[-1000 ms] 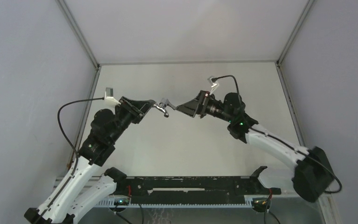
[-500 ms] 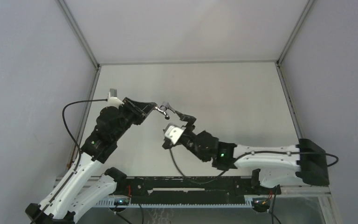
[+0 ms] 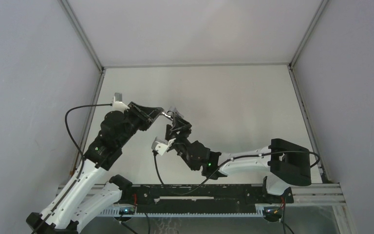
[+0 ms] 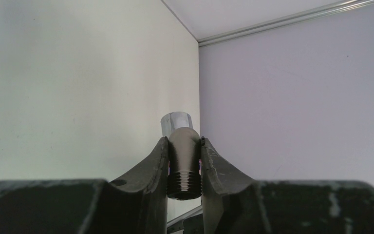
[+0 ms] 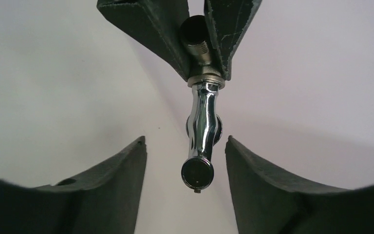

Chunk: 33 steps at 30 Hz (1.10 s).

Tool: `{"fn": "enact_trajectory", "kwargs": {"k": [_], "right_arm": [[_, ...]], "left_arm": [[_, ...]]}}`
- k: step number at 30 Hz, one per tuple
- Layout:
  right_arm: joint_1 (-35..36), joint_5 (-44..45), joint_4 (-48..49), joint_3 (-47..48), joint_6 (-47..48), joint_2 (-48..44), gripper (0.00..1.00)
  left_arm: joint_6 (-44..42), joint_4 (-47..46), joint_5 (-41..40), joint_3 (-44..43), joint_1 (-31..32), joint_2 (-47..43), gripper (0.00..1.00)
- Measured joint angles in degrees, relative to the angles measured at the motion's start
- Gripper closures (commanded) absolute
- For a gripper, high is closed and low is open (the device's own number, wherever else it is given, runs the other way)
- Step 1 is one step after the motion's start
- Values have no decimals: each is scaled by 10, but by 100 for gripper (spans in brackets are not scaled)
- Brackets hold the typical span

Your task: Install the water faucets

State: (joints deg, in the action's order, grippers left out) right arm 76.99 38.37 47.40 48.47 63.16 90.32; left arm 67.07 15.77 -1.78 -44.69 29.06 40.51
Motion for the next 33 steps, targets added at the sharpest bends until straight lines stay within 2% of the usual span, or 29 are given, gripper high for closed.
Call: {"fn": "enact_trajectory", "kwargs": {"k": [10, 12, 13, 19, 23, 28, 33], "right_arm": [[-17, 7, 42, 19, 3, 27, 76], [-21, 7, 20, 30, -23, 25, 91], [-23, 6, 5, 35, -39, 23, 95], [-49, -63, -157, 61, -222, -42, 100], [-101, -203, -263, 65, -389, -107, 100], [-170, -369, -315, 68, -555, -139, 100], [-247, -550, -313, 69, -724, -139, 100]], "left_arm": [[0, 2, 0, 0, 0, 1, 100], [-1, 0, -2, 0, -1, 1, 100], [-1, -1, -4, 0, -2, 1, 100], [-1, -9, -3, 0, -2, 1, 100], [0, -20, 9, 0, 0, 1, 100], [-1, -24, 24, 0, 1, 1, 100], [-1, -29, 39, 0, 2, 0, 100]]}}
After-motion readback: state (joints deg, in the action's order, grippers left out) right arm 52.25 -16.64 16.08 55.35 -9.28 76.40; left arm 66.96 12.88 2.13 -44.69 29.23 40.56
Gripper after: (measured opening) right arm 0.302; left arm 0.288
